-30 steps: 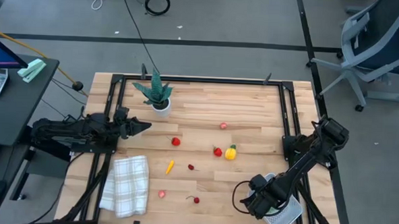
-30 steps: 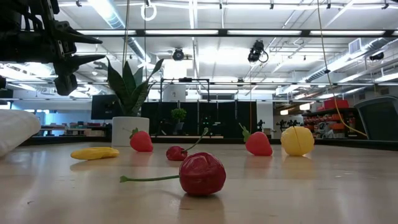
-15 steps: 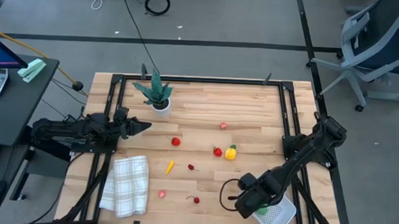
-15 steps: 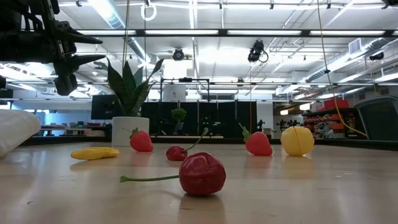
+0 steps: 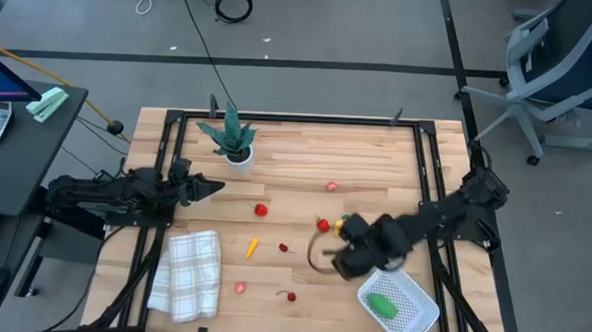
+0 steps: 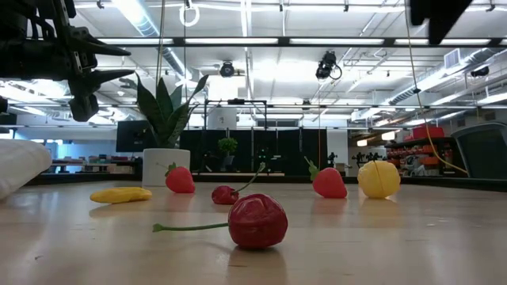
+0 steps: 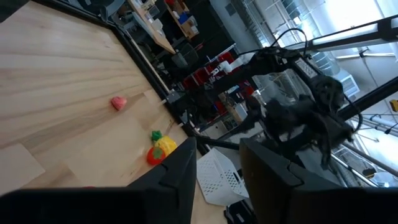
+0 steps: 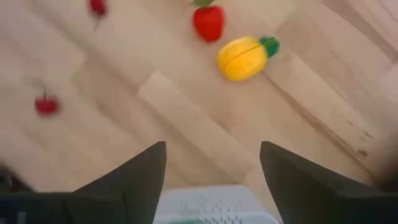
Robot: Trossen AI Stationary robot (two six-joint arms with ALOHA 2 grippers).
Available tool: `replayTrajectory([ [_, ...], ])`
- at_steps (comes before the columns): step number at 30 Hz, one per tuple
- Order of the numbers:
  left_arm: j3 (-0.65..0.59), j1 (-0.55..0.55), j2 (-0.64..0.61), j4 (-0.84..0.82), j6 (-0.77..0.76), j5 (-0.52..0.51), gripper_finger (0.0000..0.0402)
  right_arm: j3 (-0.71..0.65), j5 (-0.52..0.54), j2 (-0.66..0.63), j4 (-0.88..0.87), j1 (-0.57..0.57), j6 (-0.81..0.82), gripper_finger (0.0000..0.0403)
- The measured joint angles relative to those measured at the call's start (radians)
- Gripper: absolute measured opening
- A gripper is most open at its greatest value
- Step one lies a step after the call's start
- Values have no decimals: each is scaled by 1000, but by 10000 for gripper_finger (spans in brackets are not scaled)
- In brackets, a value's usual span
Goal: Pick and placing Produce into tupperware
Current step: Put the yellow pineapple into the white bin
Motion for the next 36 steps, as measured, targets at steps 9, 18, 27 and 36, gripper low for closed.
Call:
replayTrajectory([
  [9, 0, 0, 0, 1, -3, 0, 133, -61, -53, 0, 10, -243, 197, 270],
  [18, 0, 0, 0, 3, -3, 0, 130, -175, -142, 0, 183, -362, 211, 268],
  [27, 0, 0, 0, 3, -3, 0, 129, -352, -285, 1, 285, -358, 250, 270],
  [36, 0, 0, 0, 3, -2, 0, 127, -357, -208, 1, 295, -373, 249, 270],
])
